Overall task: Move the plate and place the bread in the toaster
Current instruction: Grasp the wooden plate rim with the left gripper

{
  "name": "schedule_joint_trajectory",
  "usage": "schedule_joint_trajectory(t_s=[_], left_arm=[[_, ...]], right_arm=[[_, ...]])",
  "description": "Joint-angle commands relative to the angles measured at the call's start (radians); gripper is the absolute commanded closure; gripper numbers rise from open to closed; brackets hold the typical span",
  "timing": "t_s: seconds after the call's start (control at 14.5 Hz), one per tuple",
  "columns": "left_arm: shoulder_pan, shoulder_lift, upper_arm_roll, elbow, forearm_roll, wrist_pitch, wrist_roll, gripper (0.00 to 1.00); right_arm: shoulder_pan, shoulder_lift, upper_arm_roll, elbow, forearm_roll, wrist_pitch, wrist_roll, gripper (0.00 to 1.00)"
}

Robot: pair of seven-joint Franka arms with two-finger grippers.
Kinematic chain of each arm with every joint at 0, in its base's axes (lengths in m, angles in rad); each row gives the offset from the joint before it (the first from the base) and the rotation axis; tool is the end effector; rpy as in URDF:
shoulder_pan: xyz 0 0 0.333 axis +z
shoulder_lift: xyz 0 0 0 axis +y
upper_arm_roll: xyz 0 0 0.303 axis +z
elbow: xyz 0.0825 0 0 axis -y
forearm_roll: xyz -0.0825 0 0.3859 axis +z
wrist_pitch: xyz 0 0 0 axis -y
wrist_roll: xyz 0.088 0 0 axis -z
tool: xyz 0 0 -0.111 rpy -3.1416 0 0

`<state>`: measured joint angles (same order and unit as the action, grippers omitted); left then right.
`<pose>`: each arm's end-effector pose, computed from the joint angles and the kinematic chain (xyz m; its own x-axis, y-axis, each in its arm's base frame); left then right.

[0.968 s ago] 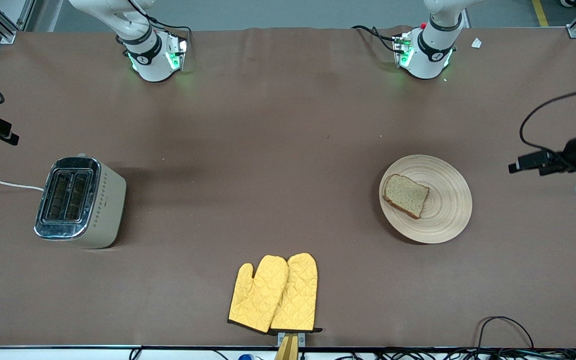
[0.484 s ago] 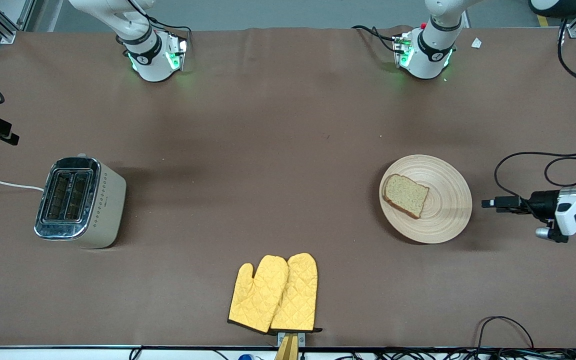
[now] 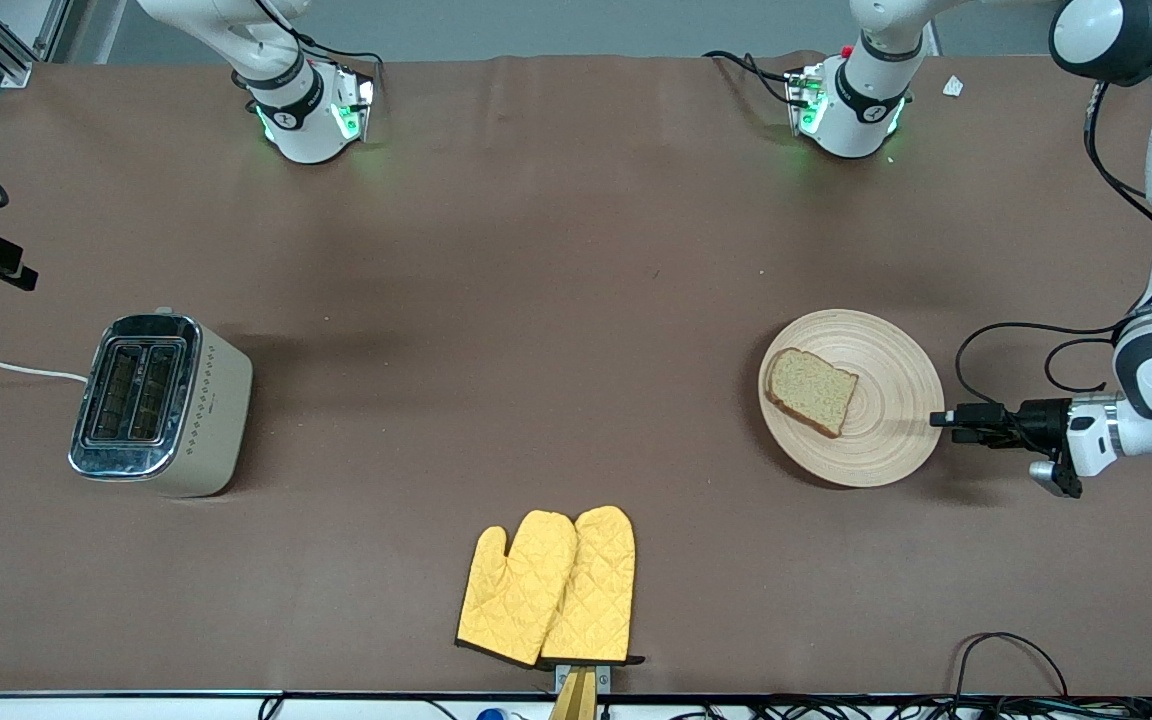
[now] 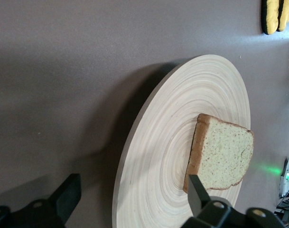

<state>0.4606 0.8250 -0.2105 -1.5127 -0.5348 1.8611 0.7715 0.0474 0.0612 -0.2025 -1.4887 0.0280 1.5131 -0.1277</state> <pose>0.6402 0.1366 0.1546 0.9781 -0.2081 -0.0070 -0.1434 -0.6973 0.7023 0.5627 -0.0811 0.6075 0.9991 -0.0258 -0.0333 -0.0265 -0.9994 -0.0201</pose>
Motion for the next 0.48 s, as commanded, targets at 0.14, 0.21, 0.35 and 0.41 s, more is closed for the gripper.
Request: schedule_joint_trajectory(t_s=[0.14,0.21,0.35,0.41], left_arm=[[0.007,0.025,-0.009,0.009,-0.03,-0.002,0.084,0.63],[0.012,0.031,-0.009,0.009,-0.043,-0.003,0.124,0.71],[0.016,0.048,-0.009,0.011,-0.06,-0.002,0.231,0.86],[0.018,0.049,-0.009,0.011,-0.065,-0.003,0.248,0.99]], right_arm=[[-0.014,0.0,0.003,0.004,0.015,-0.01,-0.015,0.0],[-0.014,0.0,0.003,0.004,0.015,-0.01,-0.015,0.0],[-0.015,0.0,0.003,0.004,0.015,-0.01,-0.015,0.0],[-0.017,0.0,0.002,0.004,0.015,-0.01,-0.023,0.0]])
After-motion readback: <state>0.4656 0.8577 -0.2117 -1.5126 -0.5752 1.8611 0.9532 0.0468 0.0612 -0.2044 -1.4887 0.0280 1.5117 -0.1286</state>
